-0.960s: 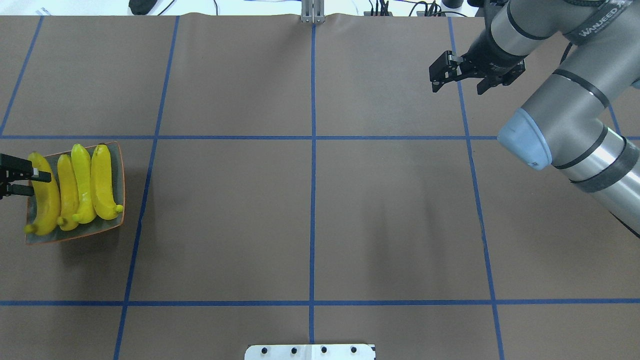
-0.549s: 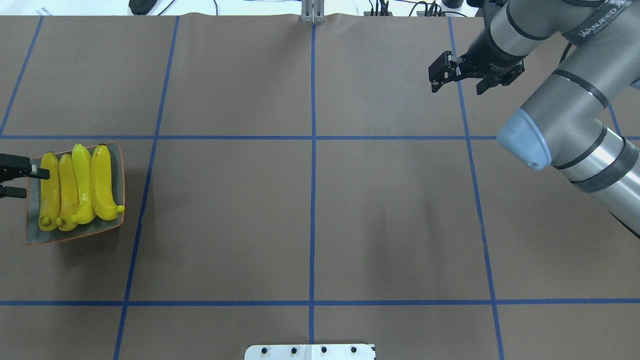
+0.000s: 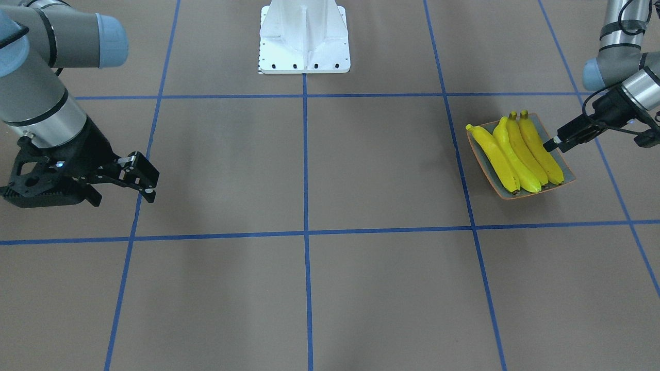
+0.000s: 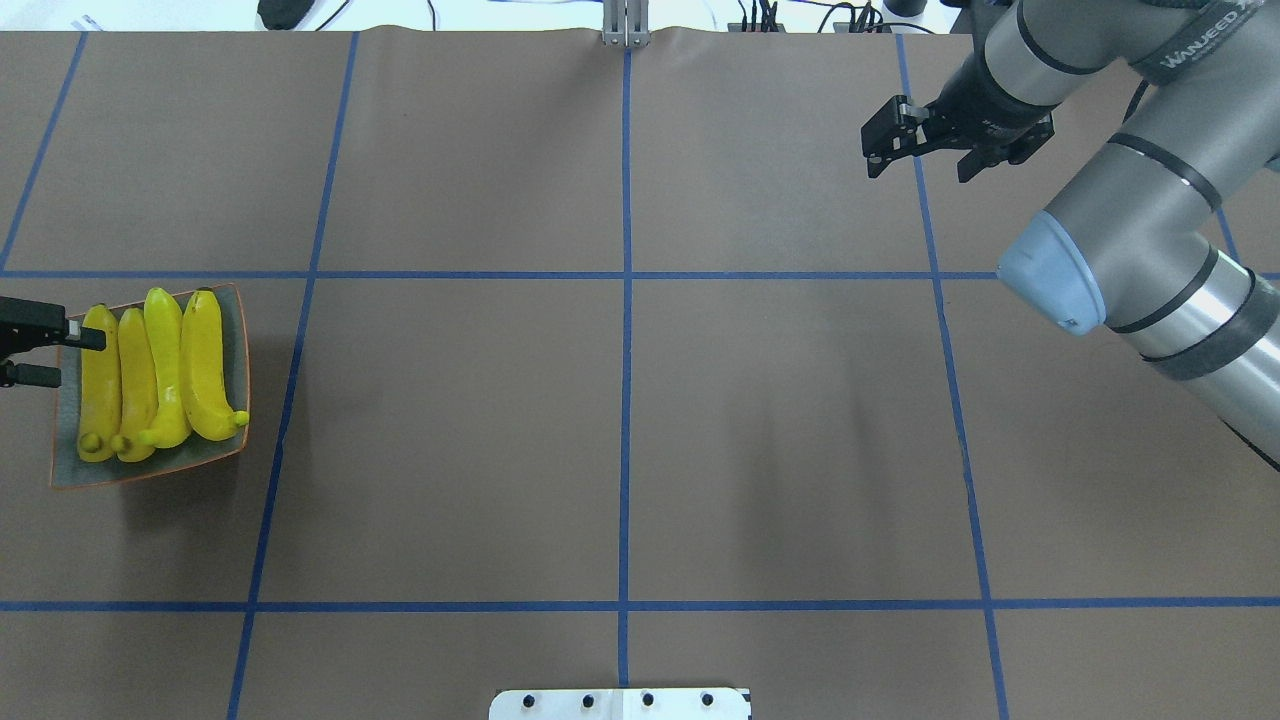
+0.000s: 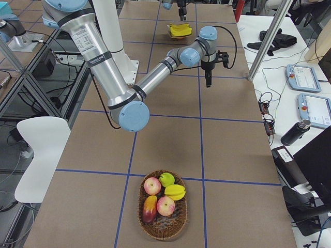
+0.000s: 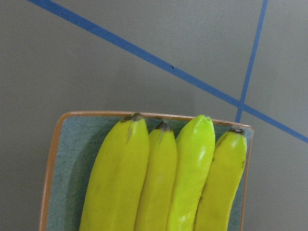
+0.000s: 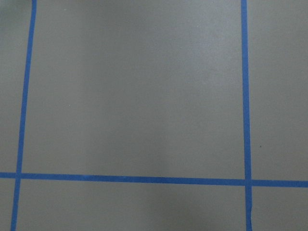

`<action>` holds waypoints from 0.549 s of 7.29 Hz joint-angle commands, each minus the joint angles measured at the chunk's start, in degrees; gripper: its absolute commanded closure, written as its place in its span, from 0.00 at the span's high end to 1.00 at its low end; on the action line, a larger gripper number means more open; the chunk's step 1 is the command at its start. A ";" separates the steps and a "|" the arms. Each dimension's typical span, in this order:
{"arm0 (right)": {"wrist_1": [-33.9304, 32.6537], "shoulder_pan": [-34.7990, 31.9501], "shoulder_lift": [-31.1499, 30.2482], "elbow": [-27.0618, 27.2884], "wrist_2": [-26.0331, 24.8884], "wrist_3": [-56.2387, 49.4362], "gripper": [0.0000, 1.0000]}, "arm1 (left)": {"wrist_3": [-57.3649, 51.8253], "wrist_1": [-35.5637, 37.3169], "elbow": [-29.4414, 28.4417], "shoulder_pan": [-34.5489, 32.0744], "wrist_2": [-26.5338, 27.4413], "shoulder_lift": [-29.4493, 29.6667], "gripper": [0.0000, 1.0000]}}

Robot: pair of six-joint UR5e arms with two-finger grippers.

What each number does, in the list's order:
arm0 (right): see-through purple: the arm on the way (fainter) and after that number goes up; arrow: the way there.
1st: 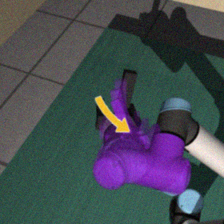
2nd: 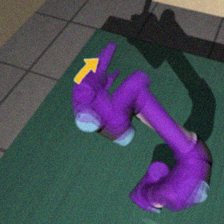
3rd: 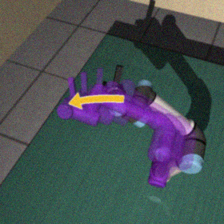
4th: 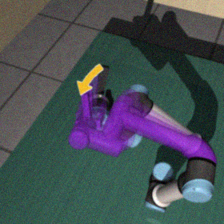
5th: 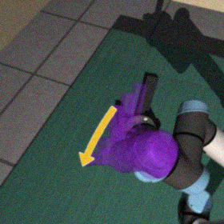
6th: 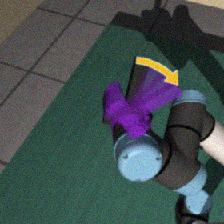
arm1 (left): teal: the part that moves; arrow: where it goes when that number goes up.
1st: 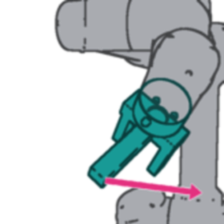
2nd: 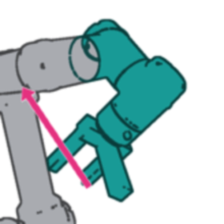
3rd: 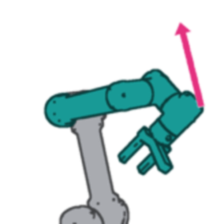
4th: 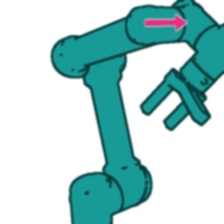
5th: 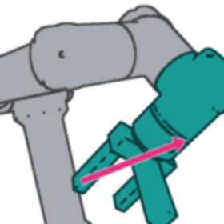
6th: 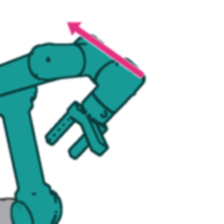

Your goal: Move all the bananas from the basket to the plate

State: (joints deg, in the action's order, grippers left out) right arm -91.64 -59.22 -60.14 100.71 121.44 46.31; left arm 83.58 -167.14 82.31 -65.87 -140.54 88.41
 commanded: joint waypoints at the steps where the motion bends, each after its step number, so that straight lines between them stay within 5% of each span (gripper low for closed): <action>1: -0.21 -5.79 -1.54 -4.71 -0.06 -10.93 1.00 | -7.75 8.70 0.21 -6.08 -0.08 4.03 0.99; 4: -9.74 -15.89 -5.85 -7.37 -0.23 -35.68 1.00 | -27.10 26.29 0.39 -12.69 1.05 8.95 0.99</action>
State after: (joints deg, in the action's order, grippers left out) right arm -96.34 -70.66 -64.31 93.98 121.36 21.63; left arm 63.51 -147.90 82.66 -76.15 -140.10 94.98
